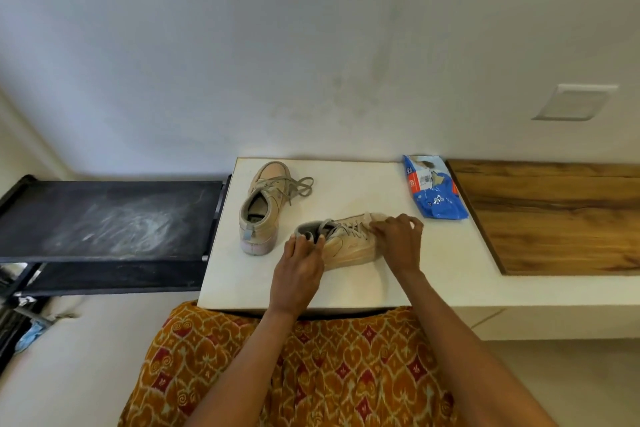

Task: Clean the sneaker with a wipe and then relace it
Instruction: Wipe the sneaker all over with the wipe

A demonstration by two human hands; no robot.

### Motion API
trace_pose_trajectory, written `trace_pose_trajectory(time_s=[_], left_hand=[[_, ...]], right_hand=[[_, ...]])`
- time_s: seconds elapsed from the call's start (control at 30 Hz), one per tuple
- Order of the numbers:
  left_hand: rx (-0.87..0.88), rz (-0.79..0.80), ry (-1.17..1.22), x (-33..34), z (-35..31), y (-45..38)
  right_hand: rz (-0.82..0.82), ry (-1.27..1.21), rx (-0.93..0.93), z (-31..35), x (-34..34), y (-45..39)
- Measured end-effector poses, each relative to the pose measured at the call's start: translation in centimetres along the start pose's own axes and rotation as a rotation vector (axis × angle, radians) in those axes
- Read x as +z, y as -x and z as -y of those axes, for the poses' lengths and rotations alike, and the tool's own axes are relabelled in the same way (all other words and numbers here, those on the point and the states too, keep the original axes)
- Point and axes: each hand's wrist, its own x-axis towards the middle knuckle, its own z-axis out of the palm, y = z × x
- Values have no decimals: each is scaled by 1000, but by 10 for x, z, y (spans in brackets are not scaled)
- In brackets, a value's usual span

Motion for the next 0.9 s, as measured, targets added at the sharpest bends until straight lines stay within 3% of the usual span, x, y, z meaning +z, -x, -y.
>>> trace_pose_trajectory(time_s=[0.07,0.2,0.33,0.5,0.6,0.7,0.9], left_hand=[[1,-8,11,1,1,1],[46,4,4,-1,3,3],[32,-12,0,1,2,3],[22,-31,10,3,2,4],[31,-26,13,2,2,4],[28,-42,8,4,2,3],[8,-66,32,6,-2,4]], right_hand=[[-15,42,55,-4,-4,-1],[-14,-113,416,22,-10,-20],[69,-98,229,37,0,-22],[45,3,226,3,-3,-21],[72,-20,349,13,-9,-35],[96,-45,212,32,-2,-30],[-56,31,88,4,-6,1]])
